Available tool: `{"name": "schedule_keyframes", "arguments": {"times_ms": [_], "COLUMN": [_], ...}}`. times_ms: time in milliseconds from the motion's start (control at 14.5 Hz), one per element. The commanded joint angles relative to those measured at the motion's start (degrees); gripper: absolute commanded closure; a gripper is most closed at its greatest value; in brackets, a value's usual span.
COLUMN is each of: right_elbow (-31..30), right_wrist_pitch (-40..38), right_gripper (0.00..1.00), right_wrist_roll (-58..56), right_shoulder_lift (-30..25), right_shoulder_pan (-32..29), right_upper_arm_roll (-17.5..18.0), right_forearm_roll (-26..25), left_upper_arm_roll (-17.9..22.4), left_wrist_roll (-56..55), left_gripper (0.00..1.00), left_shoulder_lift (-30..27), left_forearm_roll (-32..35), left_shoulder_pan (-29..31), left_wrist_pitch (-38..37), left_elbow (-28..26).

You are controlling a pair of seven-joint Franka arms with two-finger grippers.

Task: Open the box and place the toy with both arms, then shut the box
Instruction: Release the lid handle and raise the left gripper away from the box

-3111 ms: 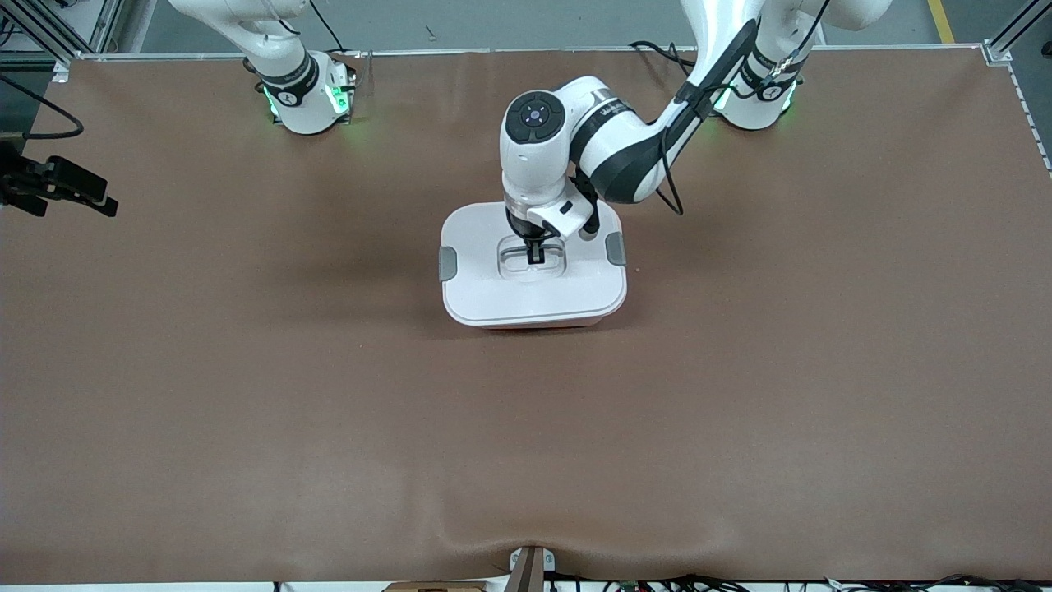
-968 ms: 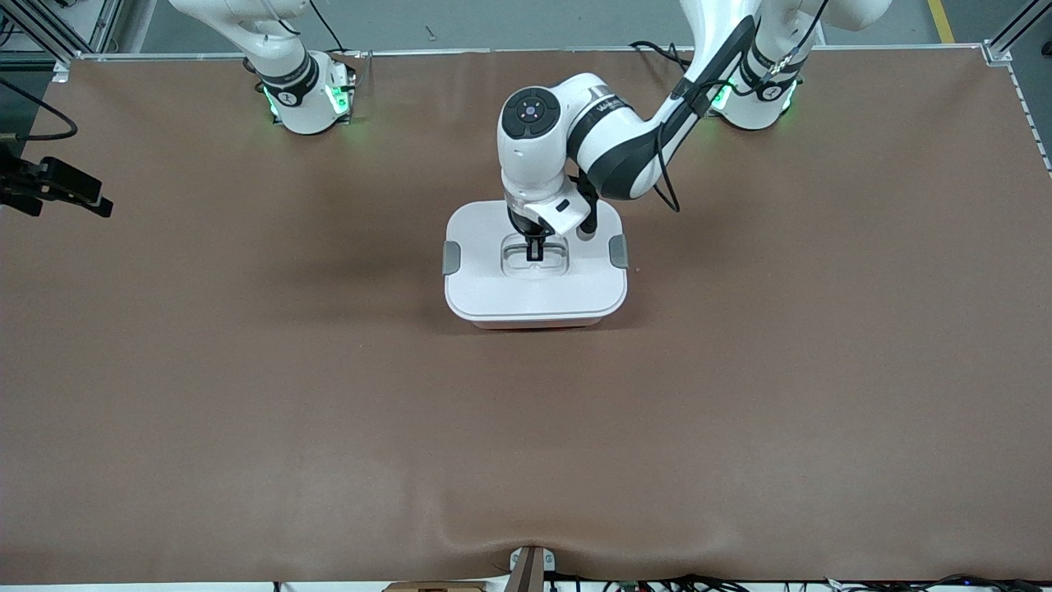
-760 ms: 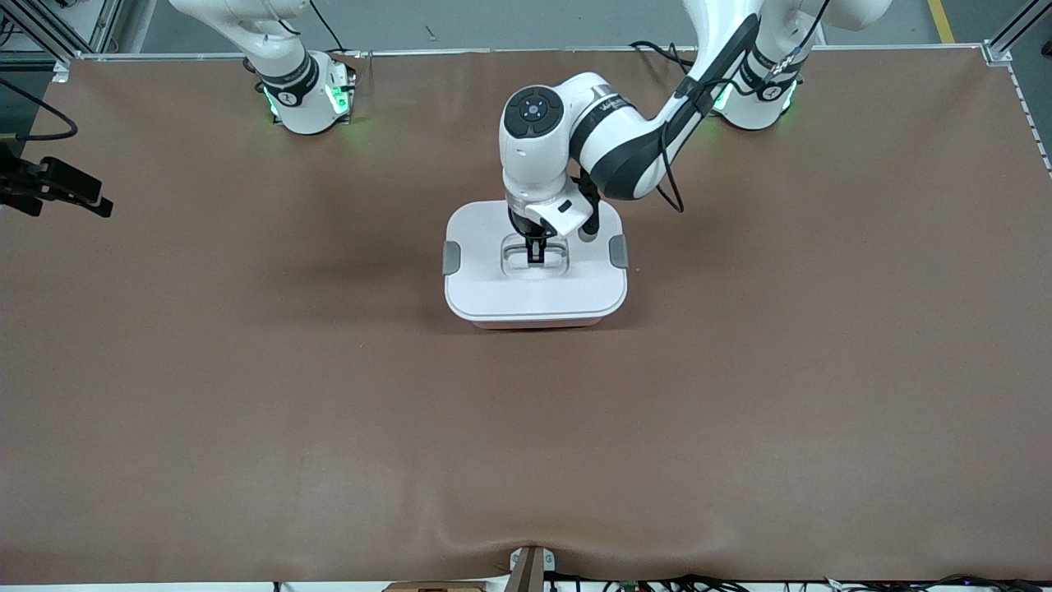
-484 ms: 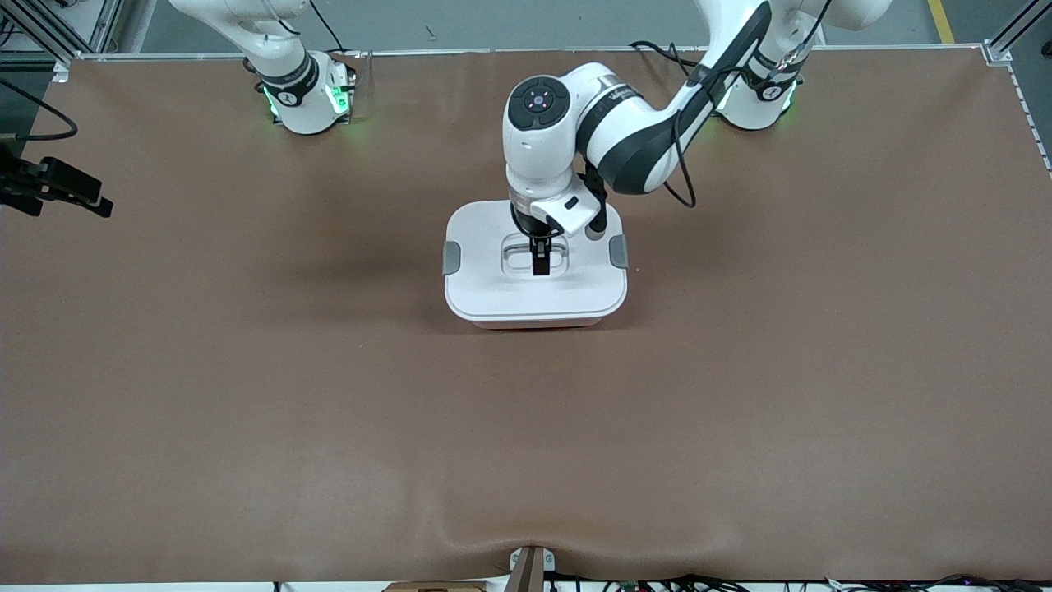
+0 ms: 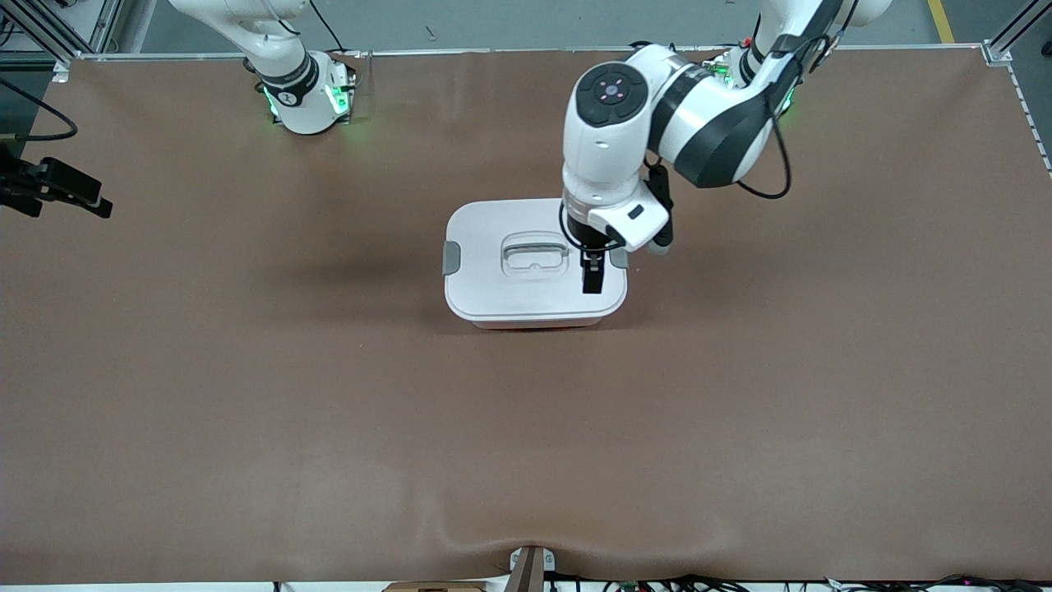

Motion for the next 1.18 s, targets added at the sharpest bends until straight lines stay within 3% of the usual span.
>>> {"name": "schedule_keyframes", "arguments": {"times_ms": [0,1106], "right_elbow": [0.92,0.83], "right_wrist_pitch": [0.42,0.42], "right_gripper": [0.00,0.00], "right_wrist_roll": [0.63,0.63], "right_shoulder_lift": [0.45,0.45], "right_shoulder_pan": [-0.42,-0.59], "right_upper_arm_roll": [0.53,0.62], "right_forearm_roll": [0.23,0.23], "left_upper_arm_roll": [-0.56,-0.21], "left_wrist_roll": [6.43,39.40], "left_gripper": [0.00,0.00], "left_shoulder_lift": [-2.21,-7.75], "left_forearm_roll": [-2.26,-2.88], "left_shoulder_pan": [2.94,15.70], "left_wrist_pitch": [-1.65,-11.23], "left_elbow": [0.43,0.96]}}
